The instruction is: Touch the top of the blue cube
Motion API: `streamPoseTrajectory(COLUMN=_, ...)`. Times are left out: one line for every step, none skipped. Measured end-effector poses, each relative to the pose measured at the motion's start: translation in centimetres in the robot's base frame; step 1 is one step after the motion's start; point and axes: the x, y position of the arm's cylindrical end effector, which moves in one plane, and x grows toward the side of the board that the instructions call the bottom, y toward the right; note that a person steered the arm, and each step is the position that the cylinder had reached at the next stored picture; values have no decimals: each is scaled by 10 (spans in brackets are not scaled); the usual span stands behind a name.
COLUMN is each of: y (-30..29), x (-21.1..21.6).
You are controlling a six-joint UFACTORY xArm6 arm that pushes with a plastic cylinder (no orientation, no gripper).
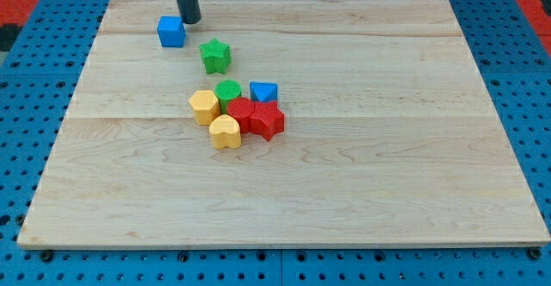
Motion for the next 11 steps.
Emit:
streamPoseTrajectory(y=-6, x=-4)
streamPoseTrajectory(y=-6, x=-8)
streamPoseTrajectory(y=7, x=-20)
streamPoseTrajectory(y=-43, x=11)
streamPoseTrajectory(y=-74, x=98)
streamPoseTrajectory(y=-75, x=116)
streamPoseTrajectory(y=-75, x=116)
streamPoseTrajectory(y=-74, x=116)
streamPoseTrajectory(y=-74, x=116)
streamPoseTrajectory(y=-73, x=116)
streamPoseTrajectory(y=-61, x=116)
